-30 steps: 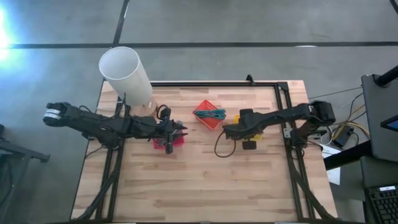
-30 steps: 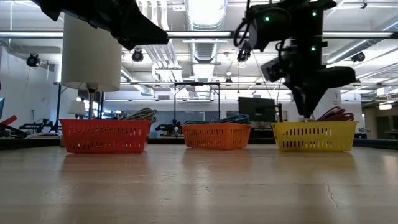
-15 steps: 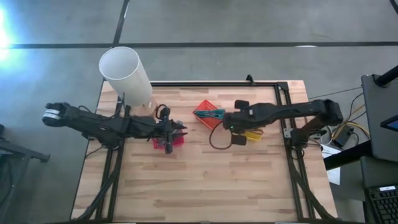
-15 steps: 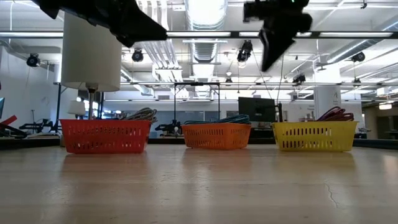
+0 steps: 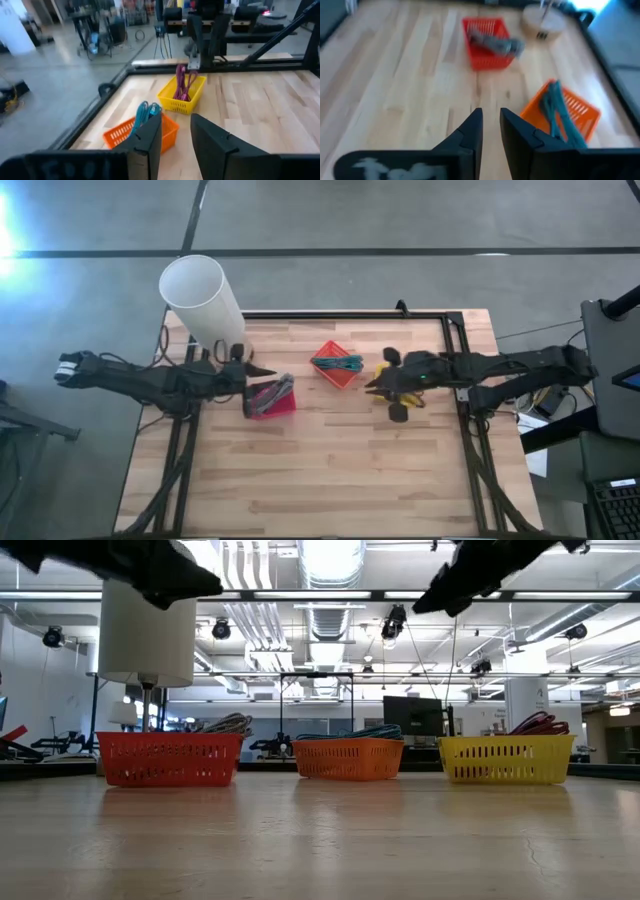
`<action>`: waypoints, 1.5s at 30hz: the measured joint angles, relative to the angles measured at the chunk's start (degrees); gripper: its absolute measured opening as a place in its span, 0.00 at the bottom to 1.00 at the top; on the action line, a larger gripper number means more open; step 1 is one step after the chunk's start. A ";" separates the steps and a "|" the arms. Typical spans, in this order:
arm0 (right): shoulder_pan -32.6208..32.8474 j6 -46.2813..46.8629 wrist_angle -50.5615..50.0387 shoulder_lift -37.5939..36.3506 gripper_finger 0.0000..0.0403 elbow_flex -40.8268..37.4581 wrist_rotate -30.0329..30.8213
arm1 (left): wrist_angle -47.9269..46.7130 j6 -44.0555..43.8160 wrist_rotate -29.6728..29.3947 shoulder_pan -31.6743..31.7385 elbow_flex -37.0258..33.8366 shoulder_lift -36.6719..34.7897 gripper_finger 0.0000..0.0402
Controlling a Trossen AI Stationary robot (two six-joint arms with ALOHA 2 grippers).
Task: Pick & Place USB Port
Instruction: Return to Home Position
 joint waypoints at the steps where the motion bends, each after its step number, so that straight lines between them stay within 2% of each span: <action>1: -0.07 -0.25 2.77 -2.08 0.15 -2.29 0.09 | 2.11 0.83 0.07 0.00 -2.11 -1.39 0.27; 6: -1.24 -1.48 16.70 -11.30 0.16 -12.91 -0.12 | 21.88 0.53 0.79 0.00 -13.60 -6.87 0.27; 9: -2.15 -0.07 20.26 -16.00 0.16 -17.63 0.06 | 27.79 0.48 2.34 0.00 -18.01 -8.27 0.27; 18: -4.67 0.18 22.80 -28.42 0.15 -25.07 -0.10 | 26.38 2.64 3.02 -0.02 -19.77 -11.50 0.27; 26: -5.12 1.34 22.84 -38.29 0.14 -31.08 -0.35 | 18.74 2.01 3.05 -0.02 -20.64 -20.01 0.27; 38: -5.12 3.16 23.10 -49.80 0.14 -38.67 -0.42 | 18.15 0.96 4.54 -0.02 -27.79 -32.96 0.27; 45: -5.12 2.96 22.77 -56.10 0.15 -41.16 -0.52 | 12.36 2.48 4.55 -0.02 -28.68 -39.18 0.27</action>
